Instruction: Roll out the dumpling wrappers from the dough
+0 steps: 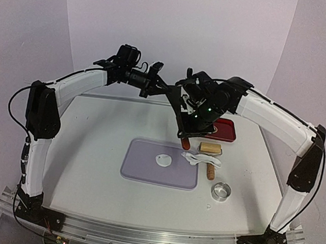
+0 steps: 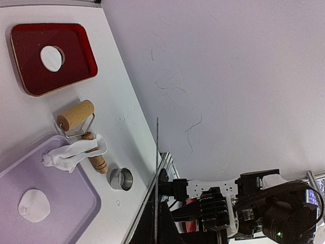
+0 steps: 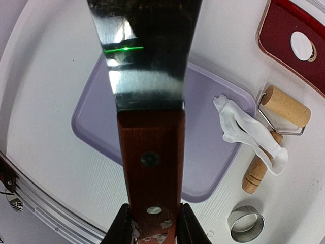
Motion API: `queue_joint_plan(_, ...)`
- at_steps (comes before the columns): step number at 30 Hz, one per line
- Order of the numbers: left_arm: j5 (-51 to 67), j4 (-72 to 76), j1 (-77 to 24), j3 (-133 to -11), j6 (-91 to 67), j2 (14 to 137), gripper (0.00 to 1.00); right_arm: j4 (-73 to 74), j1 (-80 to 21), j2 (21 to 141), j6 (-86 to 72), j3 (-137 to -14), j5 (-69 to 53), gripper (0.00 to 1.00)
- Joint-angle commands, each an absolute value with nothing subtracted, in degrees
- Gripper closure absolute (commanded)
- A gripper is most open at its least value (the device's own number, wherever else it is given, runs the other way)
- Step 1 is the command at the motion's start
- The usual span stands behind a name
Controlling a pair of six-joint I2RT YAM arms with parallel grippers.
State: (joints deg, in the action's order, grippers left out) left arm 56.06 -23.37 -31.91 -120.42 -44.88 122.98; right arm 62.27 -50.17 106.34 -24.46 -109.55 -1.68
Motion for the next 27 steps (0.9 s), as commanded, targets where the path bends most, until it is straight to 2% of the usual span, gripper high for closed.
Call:
queue_joint_plan(1,56.6,-19.7,-31.9,-122.0,-46.1,121.9,1.00,59.8,-50.5,102.4,-25.5,-109.0,3.5,1.00)
queue_joint_plan(2,55.9,-19.7,-31.8,-121.8,-46.3,121.2,1.00,59.5,-50.4,101.8,-26.6,-108.7,5.0,0.95)
queue_joint_plan(3,55.3,-19.3,-31.6,-121.5,-46.9,120.5,1.00,59.1,-50.2,101.4,-27.6,-108.3,5.7,0.79)
queue_joint_plan(5,53.9,-18.3,-31.0,-121.4,-49.1,119.1,1.00,57.0,-48.8,100.5,-30.1,-107.0,1.4,0.36)
queue_joint_plan(6,53.1,-17.7,-30.7,-121.5,-50.3,118.3,1.00,55.6,-47.7,99.9,-31.5,-106.1,-1.8,0.19)
queue_joint_plan(7,52.2,-17.3,-30.4,-121.6,-51.1,117.3,1.00,53.0,-46.9,99.0,-32.9,-105.0,-3.5,0.14)
queue_joint_plan(12,49.0,-15.0,-28.4,-120.7,-56.2,113.5,1.00,31.4,-40.6,90.7,-43.1,-92.5,-16.0,0.09)
queue_joint_plan(16,47.7,-6.1,-26.4,-115.6,-64.5,109.8,1.00,13.2,-36.6,86.5,-51.7,-82.3,-24.1,0.07)
queue_joint_plan(22,47.4,3.1,-25.2,-114.2,-71.8,107.8,1.00,-2.4,-36.3,87.3,-58.8,-78.4,-27.8,0.05)
queue_joint_plan(27,46.4,6.2,-24.7,-112.5,-74.4,106.6,1.00,-17.1,-36.3,90.3,-66.4,-78.4,-30.0,0.10)
